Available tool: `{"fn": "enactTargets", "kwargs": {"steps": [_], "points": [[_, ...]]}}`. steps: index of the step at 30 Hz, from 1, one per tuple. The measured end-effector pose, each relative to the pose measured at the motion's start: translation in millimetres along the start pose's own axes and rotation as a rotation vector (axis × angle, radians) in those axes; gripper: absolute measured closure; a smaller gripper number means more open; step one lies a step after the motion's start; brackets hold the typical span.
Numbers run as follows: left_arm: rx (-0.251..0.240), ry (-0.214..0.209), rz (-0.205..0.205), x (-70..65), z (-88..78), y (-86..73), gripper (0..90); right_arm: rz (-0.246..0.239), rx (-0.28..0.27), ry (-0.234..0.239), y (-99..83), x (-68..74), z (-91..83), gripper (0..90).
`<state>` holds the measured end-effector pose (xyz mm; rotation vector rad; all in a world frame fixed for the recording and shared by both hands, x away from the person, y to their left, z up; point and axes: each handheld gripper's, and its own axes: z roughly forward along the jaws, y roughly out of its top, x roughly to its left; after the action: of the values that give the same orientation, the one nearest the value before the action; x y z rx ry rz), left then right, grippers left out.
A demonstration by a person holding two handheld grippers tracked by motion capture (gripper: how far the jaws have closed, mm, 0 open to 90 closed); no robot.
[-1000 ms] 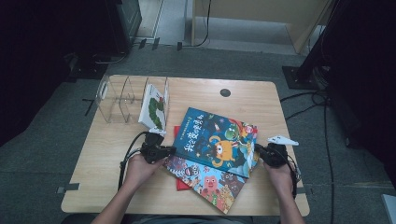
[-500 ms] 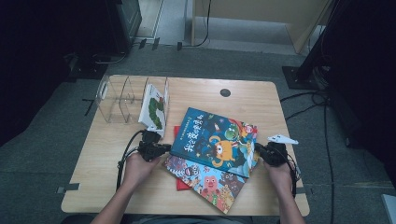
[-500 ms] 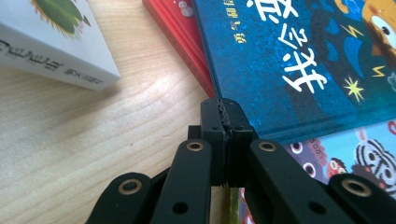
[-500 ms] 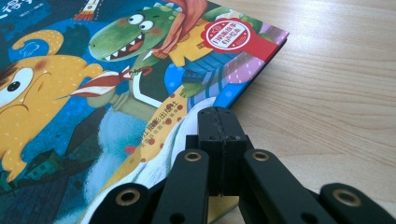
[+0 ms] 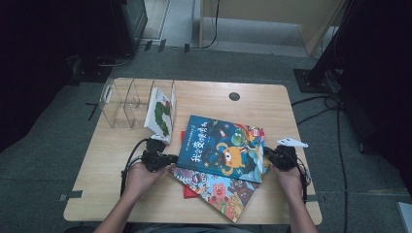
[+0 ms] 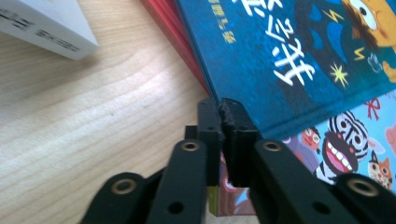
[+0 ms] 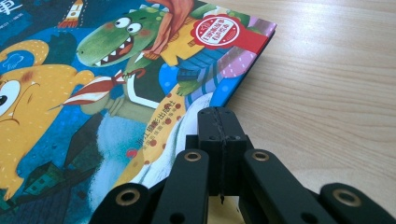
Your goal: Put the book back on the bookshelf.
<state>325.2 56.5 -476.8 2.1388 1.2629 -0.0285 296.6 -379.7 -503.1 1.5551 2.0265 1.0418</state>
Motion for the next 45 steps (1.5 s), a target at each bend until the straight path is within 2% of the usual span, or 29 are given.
{"fn": "enactTargets", "kwargs": {"steps": [2,4,8,11,15,26,33,40,45], "points": [[0.003,0.016,0.013,-0.4,0.0,4.4,79.5,-0.005,0.0,0.001,1.3,0.2,1.5,90.0],[-0.008,0.025,0.029,-0.6,0.4,10.0,70.3,-0.009,-0.003,0.0,2.2,0.3,2.8,90.0],[-0.006,0.016,0.016,0.1,4.8,22.8,57.7,-0.009,0.002,-0.005,3.5,-0.1,5.2,90.0],[-0.002,0.026,0.019,-1.0,9.0,29.3,54.6,-0.005,-0.002,-0.003,3.7,-0.4,6.6,90.0],[0.004,0.013,0.005,0.4,13.6,32.4,50.6,-0.01,-0.007,0.004,4.2,1.7,8.5,90.0],[0.015,-0.003,-0.03,6.0,22.9,33.7,40.9,-0.03,0.002,-0.009,7.8,10.8,12.1,90.0],[0.03,-0.006,-0.043,4.2,28.9,36.8,38.4,-0.037,0.001,-0.011,8.1,12.1,12.0,90.0],[0.044,-0.017,-0.053,4.0,29.8,37.7,38.3,-0.036,-0.007,0.011,6.8,12.4,8.5,90.0],[0.058,-0.002,-0.05,0.7,28.3,37.0,38.0,-0.034,-0.005,0.018,5.3,13.9,6.0,90.0]]}}
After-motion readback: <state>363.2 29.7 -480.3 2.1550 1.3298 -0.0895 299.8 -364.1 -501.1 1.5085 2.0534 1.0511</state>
